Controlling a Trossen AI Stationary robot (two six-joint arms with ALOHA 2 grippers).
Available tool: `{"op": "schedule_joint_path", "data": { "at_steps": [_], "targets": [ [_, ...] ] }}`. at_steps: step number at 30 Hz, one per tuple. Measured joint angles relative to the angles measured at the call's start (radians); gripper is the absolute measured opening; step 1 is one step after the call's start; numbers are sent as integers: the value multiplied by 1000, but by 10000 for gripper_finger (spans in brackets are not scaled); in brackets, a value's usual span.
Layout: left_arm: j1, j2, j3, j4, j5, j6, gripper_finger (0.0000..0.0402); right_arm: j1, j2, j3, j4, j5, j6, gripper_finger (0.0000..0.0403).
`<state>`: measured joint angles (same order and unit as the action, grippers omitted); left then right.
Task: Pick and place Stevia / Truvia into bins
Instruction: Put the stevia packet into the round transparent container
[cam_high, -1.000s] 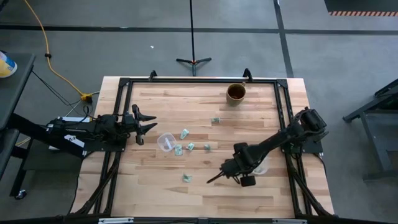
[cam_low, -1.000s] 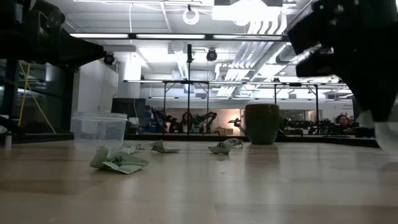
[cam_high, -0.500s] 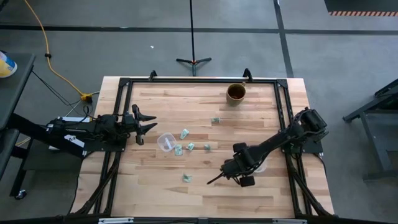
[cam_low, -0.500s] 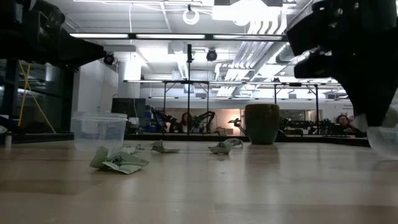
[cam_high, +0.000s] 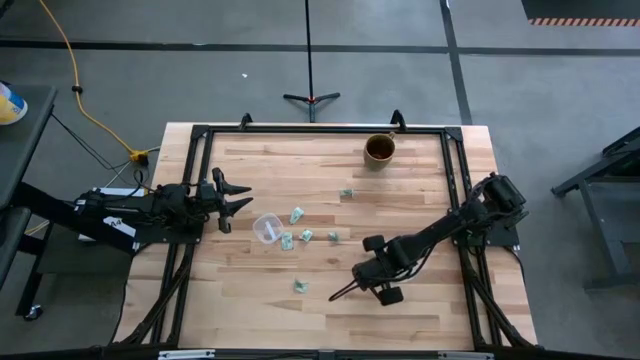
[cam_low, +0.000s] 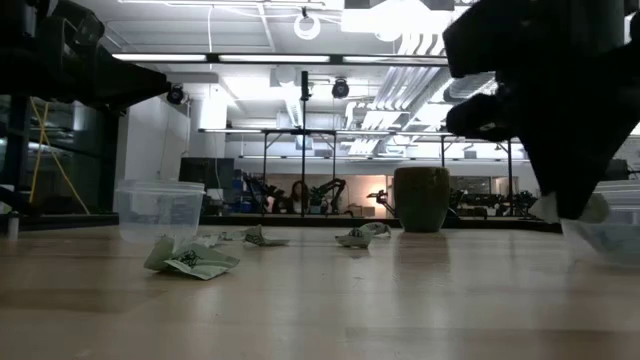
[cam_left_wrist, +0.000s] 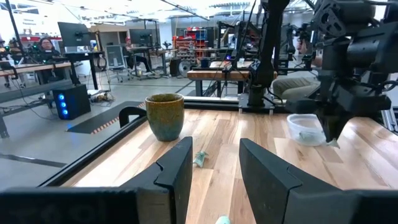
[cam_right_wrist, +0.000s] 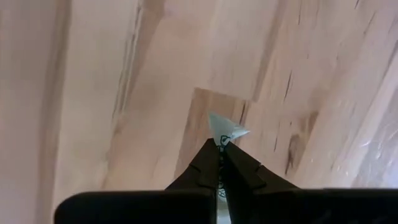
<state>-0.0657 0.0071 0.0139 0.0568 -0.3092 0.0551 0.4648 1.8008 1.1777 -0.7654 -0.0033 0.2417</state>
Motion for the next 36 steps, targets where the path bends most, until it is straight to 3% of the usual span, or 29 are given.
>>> {"op": "schedule_joint_path", "data": {
  "at_steps": [9,15,19,22,28,36],
  "targets": [
    [0,0,0,-3,0,0,166,-7,-2,-136,245,-11,-9,4],
    [0,0,0,-2,0,0,166,-13,-3,-102,264,32,-45,2],
    [0,0,0,-2,0,0,166,-13,-10,-9,188,36,-44,2],
    [0,0,0,-2,0,0,166,3,-10,55,30,58,-51,2],
    [0,0,0,-6,0,0,166,30,-10,108,-296,177,151,2],
    [0,0,0,-4,0,0,166,78,-44,138,-363,241,221,1]
  ]
}}
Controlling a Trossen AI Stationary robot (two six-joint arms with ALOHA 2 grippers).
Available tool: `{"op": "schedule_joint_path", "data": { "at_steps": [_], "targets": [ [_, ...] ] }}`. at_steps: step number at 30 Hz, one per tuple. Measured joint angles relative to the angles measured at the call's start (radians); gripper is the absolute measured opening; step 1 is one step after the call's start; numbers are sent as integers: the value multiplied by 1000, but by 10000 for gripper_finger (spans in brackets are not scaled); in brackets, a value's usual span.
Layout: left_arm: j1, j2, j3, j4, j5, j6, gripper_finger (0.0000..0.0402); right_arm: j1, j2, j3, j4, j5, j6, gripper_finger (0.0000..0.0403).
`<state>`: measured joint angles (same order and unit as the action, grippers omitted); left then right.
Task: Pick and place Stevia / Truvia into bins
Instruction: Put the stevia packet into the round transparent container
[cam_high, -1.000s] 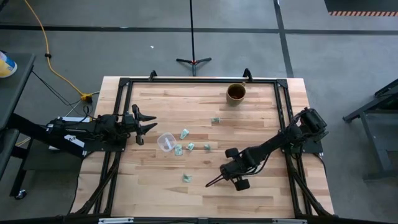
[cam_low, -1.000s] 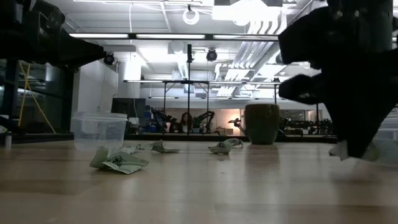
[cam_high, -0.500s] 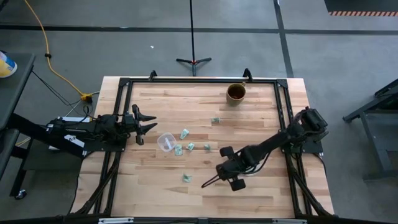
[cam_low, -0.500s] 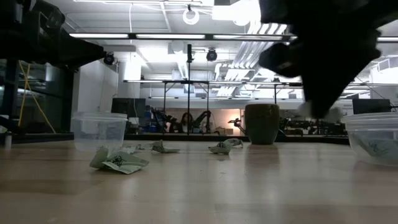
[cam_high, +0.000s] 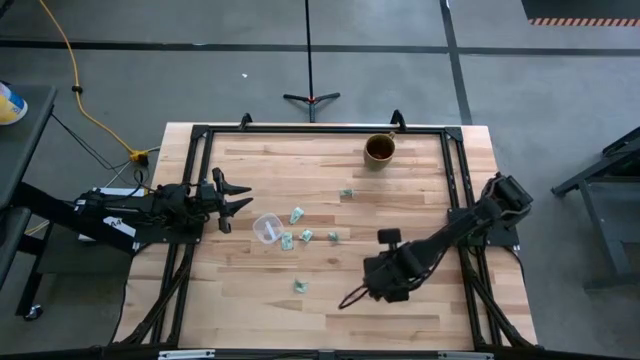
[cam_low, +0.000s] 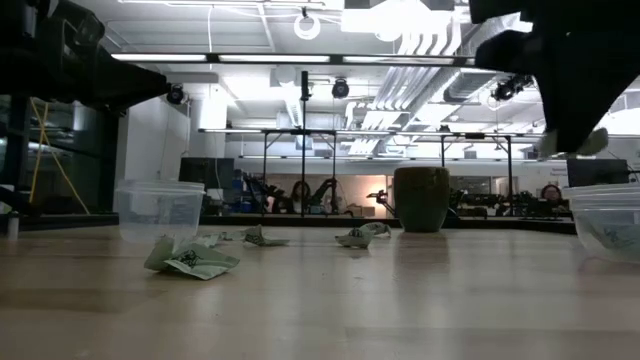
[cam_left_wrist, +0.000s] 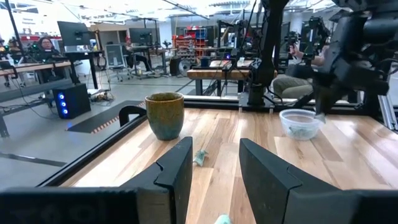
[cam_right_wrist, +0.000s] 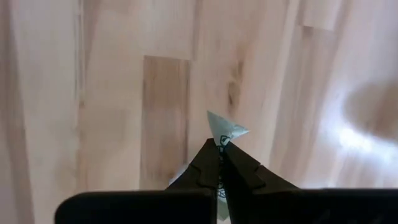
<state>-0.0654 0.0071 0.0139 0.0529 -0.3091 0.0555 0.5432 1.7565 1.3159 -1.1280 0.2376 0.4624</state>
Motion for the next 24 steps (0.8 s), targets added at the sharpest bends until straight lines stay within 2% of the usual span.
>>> {"op": "schedule_joint_path", "data": {
  "at_steps": [6,11,14,19,24],
  "targets": [
    [0,0,0,0,0,0,166,32,-24,-4,-172,24,172,2],
    [0,0,0,1,0,0,166,41,-24,-61,-147,-56,178,3],
    [0,0,0,3,0,0,166,39,-24,-114,-147,-8,230,13],
    [0,0,0,3,0,0,166,12,-42,-158,-114,8,278,54],
    [0,0,0,3,0,0,166,11,-115,-160,-4,79,203,114]
  ]
}}
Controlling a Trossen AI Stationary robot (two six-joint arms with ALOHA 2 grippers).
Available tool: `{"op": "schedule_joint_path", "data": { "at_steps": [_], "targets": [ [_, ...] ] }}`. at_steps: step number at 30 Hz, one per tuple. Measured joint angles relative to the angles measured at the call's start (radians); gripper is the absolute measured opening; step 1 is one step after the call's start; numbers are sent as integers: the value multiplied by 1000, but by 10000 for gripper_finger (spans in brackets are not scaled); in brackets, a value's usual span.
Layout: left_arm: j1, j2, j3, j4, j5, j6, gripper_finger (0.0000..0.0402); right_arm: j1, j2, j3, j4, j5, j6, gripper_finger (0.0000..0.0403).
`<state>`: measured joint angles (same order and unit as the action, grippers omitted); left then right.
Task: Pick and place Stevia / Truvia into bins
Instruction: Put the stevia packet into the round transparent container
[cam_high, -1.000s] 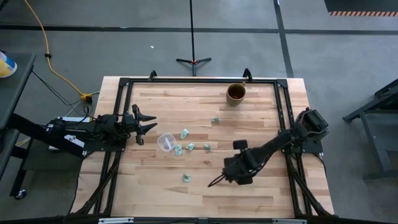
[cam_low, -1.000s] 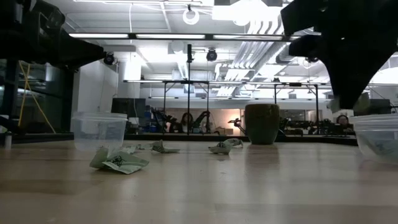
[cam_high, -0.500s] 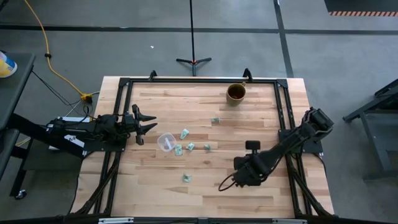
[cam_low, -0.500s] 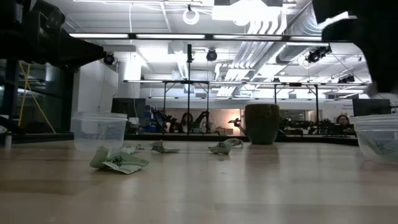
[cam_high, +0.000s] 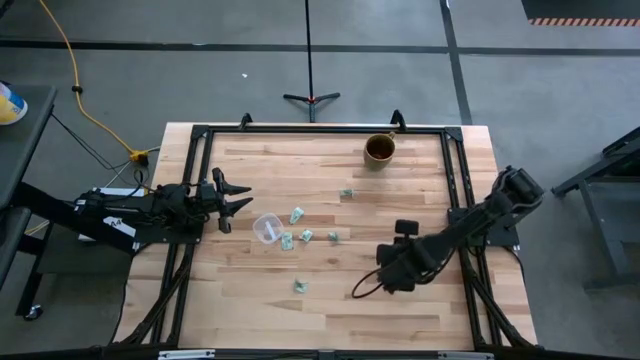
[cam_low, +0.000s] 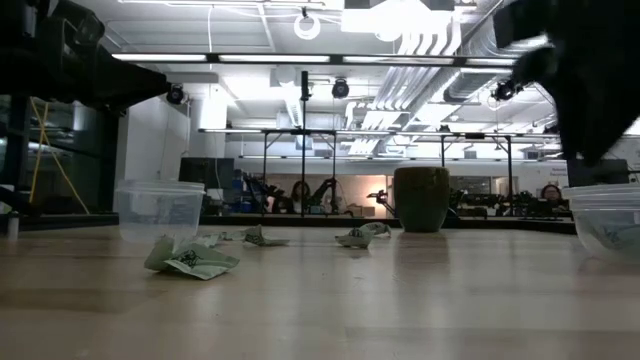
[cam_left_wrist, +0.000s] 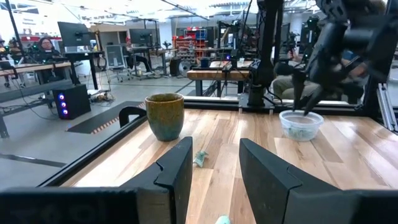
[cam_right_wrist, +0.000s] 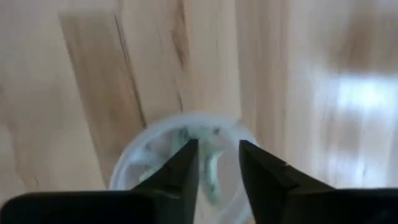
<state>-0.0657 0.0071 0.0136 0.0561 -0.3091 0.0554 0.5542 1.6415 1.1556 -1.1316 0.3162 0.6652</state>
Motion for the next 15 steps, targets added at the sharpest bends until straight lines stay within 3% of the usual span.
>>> {"op": "schedule_joint_path", "data": {
  "at_steps": [2,6,10,15],
  "targets": [
    [0,0,0,1,0,0,166,8,-48,-4,74,81,-70,136],
    [0,0,0,1,0,0,166,7,-187,-114,431,220,-296,167],
    [0,0,0,1,0,6,166,-70,-342,-338,864,143,-526,182],
    [0,0,0,3,0,25,166,-282,-439,-581,1298,-25,-676,181]
  ]
}}
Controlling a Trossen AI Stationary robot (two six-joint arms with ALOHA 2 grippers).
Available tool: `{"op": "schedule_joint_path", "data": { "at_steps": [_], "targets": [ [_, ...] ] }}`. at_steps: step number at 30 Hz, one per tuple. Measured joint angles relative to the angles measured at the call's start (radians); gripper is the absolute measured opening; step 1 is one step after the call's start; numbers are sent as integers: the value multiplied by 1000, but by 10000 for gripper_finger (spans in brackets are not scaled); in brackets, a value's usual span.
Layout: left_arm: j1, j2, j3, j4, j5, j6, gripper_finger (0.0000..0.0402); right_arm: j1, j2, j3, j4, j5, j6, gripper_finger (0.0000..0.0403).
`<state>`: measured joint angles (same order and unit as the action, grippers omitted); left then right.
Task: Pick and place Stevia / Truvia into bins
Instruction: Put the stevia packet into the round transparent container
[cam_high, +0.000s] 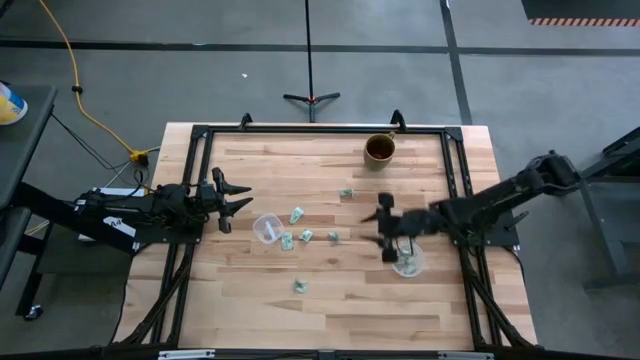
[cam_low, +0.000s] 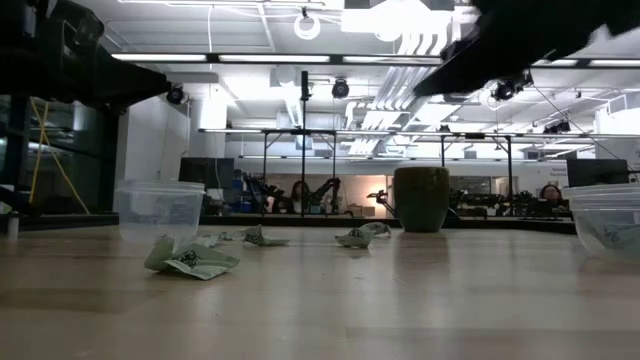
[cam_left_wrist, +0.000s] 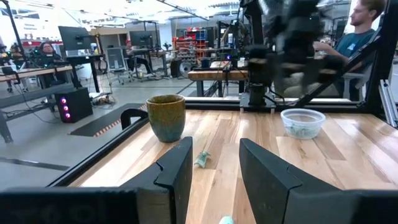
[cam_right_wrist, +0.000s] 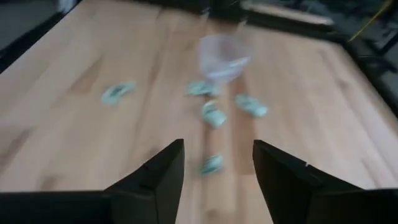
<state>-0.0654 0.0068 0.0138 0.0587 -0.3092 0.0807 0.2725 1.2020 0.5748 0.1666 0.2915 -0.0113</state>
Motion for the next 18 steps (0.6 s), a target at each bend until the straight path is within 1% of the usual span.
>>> {"op": "schedule_joint_path", "data": {
  "at_steps": [2,3,5,7,9,14,18],
  "targets": [
    [0,0,0,2,0,1,166,-94,-1,-34,70,-48,-14,177],
    [0,0,0,3,0,1,166,-140,5,-41,79,-56,-14,176],
    [0,0,0,4,0,2,166,-219,27,-34,76,-57,-16,175],
    [0,0,0,5,-1,4,166,-284,52,-9,40,-85,-50,178],
    [0,0,0,6,-3,12,166,-327,87,20,16,-119,-92,187],
    [0,0,0,6,-16,20,166,-400,212,108,-23,-112,-149,234],
    [0,0,0,6,-16,20,166,-435,324,186,-80,-160,-192,265]
  ]
}}
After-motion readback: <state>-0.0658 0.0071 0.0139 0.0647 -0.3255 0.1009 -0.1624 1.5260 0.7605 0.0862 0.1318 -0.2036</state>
